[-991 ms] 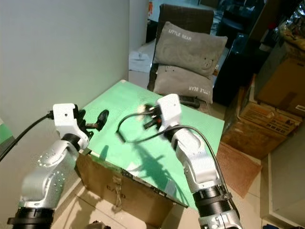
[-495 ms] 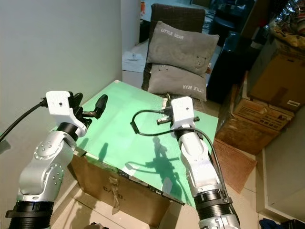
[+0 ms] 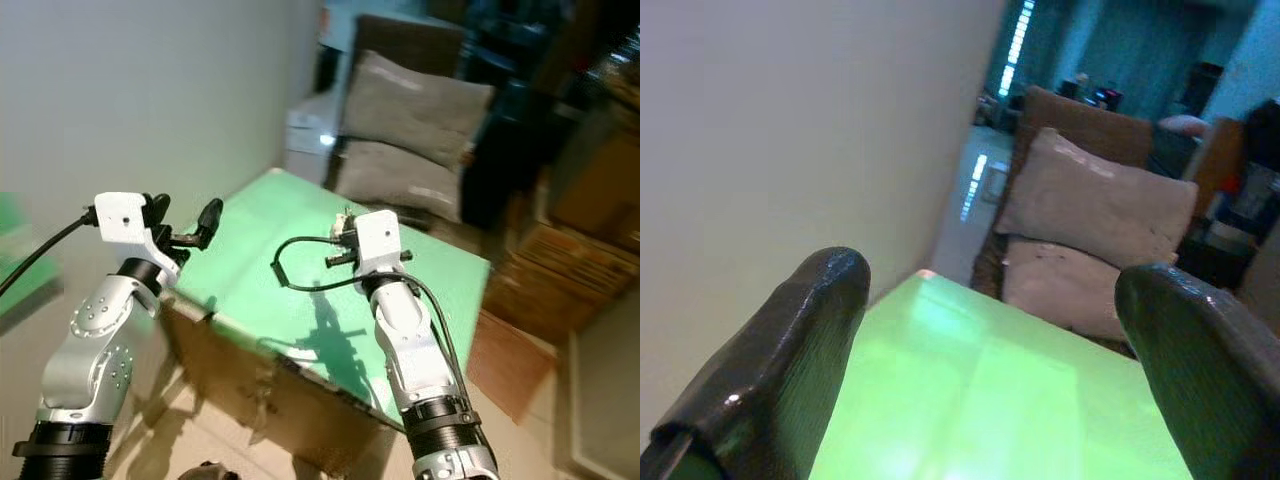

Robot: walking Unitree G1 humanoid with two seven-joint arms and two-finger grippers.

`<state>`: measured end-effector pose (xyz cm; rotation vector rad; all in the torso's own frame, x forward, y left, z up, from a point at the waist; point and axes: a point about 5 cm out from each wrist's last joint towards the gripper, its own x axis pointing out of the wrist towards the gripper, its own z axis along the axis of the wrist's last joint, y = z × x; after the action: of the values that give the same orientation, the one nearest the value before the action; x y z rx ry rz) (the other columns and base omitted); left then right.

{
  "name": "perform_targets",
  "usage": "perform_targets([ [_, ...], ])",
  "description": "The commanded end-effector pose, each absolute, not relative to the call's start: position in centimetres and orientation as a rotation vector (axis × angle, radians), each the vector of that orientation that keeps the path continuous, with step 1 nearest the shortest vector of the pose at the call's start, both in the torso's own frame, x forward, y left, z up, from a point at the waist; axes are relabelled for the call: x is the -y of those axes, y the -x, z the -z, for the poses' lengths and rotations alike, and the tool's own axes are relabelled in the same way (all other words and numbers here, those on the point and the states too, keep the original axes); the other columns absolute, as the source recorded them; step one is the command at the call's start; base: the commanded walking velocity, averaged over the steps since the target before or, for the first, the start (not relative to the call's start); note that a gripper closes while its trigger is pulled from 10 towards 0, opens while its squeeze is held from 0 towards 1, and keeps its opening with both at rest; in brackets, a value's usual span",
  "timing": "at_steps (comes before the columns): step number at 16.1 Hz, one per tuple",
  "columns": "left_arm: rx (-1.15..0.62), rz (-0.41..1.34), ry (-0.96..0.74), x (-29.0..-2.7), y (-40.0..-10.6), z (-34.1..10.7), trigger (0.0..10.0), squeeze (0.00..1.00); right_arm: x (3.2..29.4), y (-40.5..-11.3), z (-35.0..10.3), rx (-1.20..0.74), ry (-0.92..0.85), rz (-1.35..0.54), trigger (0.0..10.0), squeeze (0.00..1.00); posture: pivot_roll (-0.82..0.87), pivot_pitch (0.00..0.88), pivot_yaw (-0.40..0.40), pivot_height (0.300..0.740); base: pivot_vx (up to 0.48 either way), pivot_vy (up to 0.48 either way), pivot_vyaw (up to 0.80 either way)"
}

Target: Hang keys on a hook

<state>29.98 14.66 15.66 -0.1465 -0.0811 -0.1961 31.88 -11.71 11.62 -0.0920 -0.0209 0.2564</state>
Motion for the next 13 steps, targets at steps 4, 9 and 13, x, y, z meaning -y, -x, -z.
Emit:
perform_targets([
  [4,0.074,0.2,0.165,-14.2,-29.9,-15.3,10.0,0.0,11.5,-32.1,-11.6,0.021,0.094,-0.299,0.0,0.0,0.11,0.0,-0.089,0.74,0.0,0.0,0.7],
  [9,0.099,0.195,0.192,-14.0,-29.8,-15.5,10.0,0.0,11.1,-32.2,-11.5,0.018,0.092,-0.34,0.0,0.0,0.11,0.0,-0.097,0.74,-0.057,0.305,0.68],
  [13,0.093,0.139,0.16,-14.2,-29.9,-15.2,10.0,0.0,10.9,-32.1,-11.2,-0.002,0.078,-0.363,0.0,0.0,0.11,0.0,-0.097,0.74,0.0,-0.078,0.66],
])
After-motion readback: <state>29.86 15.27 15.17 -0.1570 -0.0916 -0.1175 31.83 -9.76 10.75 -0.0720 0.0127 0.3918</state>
